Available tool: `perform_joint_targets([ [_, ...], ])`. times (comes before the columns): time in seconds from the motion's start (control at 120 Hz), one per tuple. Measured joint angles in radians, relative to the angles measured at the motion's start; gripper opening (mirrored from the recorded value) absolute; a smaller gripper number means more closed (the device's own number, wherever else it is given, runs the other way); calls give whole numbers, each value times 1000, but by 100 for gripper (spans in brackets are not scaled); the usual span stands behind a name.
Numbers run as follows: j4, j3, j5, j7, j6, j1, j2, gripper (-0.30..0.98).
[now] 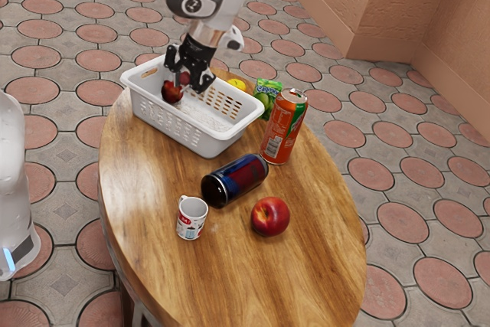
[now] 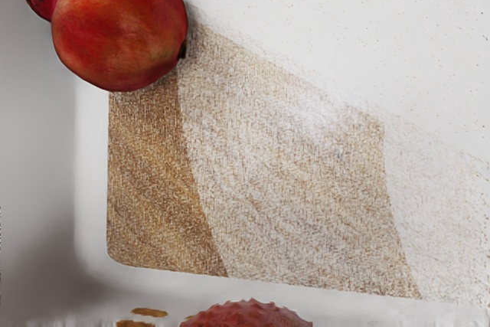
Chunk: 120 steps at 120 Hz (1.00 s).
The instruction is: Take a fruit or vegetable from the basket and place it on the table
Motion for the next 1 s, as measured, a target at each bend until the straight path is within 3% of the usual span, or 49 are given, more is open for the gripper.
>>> perform_joint_targets([
  [0.575, 78, -83, -64, 2, -151, -65, -28, 7],
  [1.0, 24, -81, -84, -4, -127, -198, -29, 7],
])
